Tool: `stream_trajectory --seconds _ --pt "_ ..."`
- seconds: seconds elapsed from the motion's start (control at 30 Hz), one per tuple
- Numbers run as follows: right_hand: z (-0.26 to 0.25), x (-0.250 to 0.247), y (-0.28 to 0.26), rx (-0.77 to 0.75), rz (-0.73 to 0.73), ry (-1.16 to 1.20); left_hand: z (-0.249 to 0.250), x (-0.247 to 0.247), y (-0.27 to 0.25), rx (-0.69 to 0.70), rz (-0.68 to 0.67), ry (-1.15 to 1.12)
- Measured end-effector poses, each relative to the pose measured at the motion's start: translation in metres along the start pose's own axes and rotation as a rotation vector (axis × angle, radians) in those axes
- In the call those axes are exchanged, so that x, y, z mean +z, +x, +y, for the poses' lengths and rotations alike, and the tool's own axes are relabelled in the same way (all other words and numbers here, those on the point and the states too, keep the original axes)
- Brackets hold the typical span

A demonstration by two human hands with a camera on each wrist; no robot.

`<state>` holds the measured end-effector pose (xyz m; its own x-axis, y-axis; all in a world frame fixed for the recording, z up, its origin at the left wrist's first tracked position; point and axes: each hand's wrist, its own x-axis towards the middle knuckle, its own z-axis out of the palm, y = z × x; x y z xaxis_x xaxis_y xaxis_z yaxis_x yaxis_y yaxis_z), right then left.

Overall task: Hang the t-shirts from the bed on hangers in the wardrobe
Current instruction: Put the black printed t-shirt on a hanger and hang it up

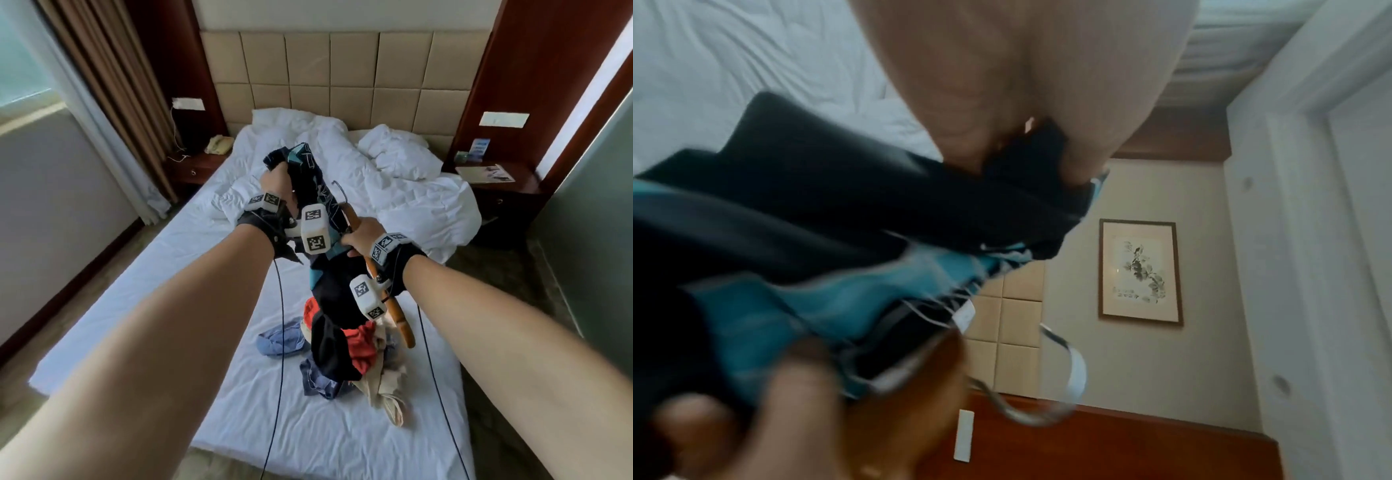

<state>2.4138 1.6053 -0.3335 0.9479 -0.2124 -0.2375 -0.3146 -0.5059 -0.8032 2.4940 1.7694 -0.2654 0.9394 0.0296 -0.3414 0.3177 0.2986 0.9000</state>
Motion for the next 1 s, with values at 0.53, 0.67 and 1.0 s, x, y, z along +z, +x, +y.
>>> stream_trajectory --seconds 0.53,0.67,1.0 --pt "-0.084 -0.04 -0.016 -0.11 0.116 0.45 -0.025 -0.02 -0.052 -0.033 -0.312 0.834" --pt "-0.077 -0.028 -0.004 -0.106 0.111 0.192 0.004 -0.016 -0.049 -0.043 -0.202 0.356" --pt "-0.1 0.017 -0.021 -0.14 0.041 0.053 0.06 -0.052 -0.024 -0.116 -0.254 0.222"
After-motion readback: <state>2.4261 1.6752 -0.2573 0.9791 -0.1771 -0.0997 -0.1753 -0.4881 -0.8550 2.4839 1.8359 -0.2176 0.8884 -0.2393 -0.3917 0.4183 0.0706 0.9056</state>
